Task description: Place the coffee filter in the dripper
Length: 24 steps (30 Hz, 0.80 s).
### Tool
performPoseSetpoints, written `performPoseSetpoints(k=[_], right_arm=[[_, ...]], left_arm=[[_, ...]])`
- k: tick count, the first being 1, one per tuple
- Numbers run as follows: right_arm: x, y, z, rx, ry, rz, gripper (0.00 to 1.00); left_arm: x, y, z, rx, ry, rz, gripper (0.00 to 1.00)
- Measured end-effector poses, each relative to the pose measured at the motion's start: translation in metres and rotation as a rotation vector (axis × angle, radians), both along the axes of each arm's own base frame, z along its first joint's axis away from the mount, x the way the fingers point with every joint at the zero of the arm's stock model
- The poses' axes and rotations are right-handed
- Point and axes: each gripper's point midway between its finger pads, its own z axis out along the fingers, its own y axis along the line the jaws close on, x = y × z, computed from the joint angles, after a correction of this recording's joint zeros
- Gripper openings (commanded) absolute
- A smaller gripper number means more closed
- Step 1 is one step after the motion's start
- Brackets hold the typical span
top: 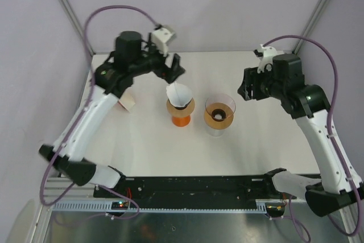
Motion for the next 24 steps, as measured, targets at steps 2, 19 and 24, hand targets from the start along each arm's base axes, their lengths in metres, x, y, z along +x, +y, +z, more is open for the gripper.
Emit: performPoseSetpoints(k=[2, 19, 24], right_arm=[[-0.005, -0.007, 0.008, 0.02, -0.044, -0.004, 0.75], [-0.007, -0.048, -0.032, -0.034, -0.037, -0.063, 0.81], [-0.007, -0.048, -0.029, -0.038, -0.061, -0.057, 0.81]], left_arm=[[-0.001, 0.034, 0.02, 0.0, -0.077, 0.086, 0.94], [0.021, 0.272, -0.128, 0.116, 0.292, 0.956, 0.65], [0.027, 0.28, -0.155, 0.113, 0.338, 1.04, 0.55]])
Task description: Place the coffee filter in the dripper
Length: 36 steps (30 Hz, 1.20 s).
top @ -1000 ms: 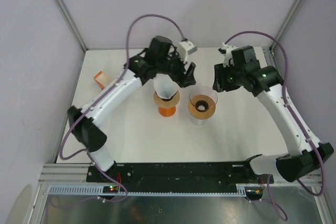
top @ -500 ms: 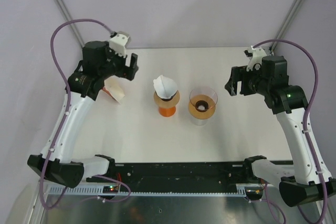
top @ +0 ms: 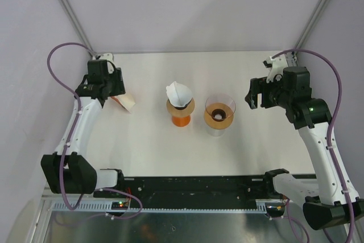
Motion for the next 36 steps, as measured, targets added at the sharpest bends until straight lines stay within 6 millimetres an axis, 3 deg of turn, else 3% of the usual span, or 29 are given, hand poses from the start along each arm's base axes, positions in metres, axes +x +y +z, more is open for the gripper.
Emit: performPoseSetpoints(k=[8, 14, 36], right_arm=[[-0.003, -0.002, -0.007, -0.011, -0.001, 0.002, 0.81], [-0.003, -0.002, -0.006, -0.014, -0.014, 0.002, 0.81], [-0.008, 0.001, -0.003, -0.036, -0.049, 0.033, 0.82]], left_arm=[[0.025, 0.004, -0.024, 0.011, 0.022, 0.026, 0.48], [0.035, 0.005, -0.045, 0.008, 0.061, 0.046, 0.48], [0.053, 0.025, -0.074, 0.133, 0.087, 0.203, 0.49]])
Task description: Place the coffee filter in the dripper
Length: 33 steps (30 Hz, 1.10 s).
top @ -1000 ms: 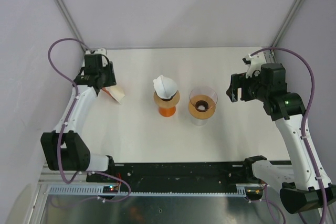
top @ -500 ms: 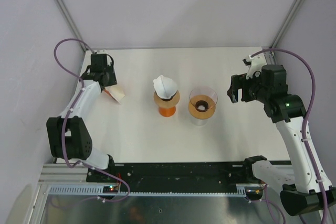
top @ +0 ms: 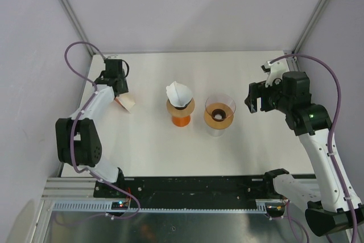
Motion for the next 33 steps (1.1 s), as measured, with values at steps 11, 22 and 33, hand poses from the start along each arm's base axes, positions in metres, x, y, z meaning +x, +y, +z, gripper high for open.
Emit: performPoseSetpoints(k=[11, 22, 33], right_arm=[[-0.009, 0.008, -0.001, -0.02, -0.023, 0.056, 0.84], [-0.01, 0.01, 0.002, -0.022, -0.038, 0.067, 0.84], [-0.013, 0.016, 0.001, -0.03, -0.04, 0.1, 0.84]], left_arm=[[0.007, 0.009, -0.011, 0.041, 0.027, 0.036, 0.5], [0.021, 0.014, -0.011, 0.042, 0.021, 0.049, 0.47], [0.026, 0.02, -0.017, 0.042, 0.033, 0.064, 0.46]])
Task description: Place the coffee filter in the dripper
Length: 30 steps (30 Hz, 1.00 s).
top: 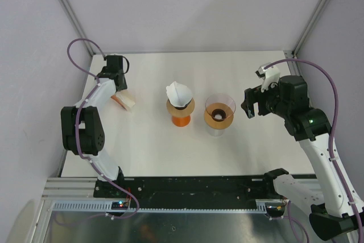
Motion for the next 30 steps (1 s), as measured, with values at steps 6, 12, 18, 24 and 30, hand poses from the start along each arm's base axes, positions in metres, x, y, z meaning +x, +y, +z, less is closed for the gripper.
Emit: performPoseSetpoints(k=[6, 12, 18, 24, 30], right_arm=[[-0.001, 0.003, 0.0, -0.005, -0.003, 0.019, 0.84], [-0.002, 0.004, 0.0, -0.006, -0.004, 0.026, 0.84], [-0.004, 0.007, 0.002, -0.004, -0.011, 0.045, 0.84], [-0.005, 0.008, 0.002, -0.006, -0.014, 0.055, 0.84], [-0.005, 0.009, 0.002, -0.011, -0.016, 0.059, 0.84]], left_arm=[[0.0, 0.0, -0.005, -0.005, 0.01, -0.001, 0.4], [0.0, 0.0, -0.006, -0.019, 0.012, -0.005, 0.26], [0.001, 0.0, -0.008, -0.029, 0.016, -0.009, 0.08], [0.001, -0.007, -0.01, -0.064, 0.02, -0.038, 0.0], [0.001, -0.006, -0.012, -0.103, 0.02, -0.044, 0.0]])
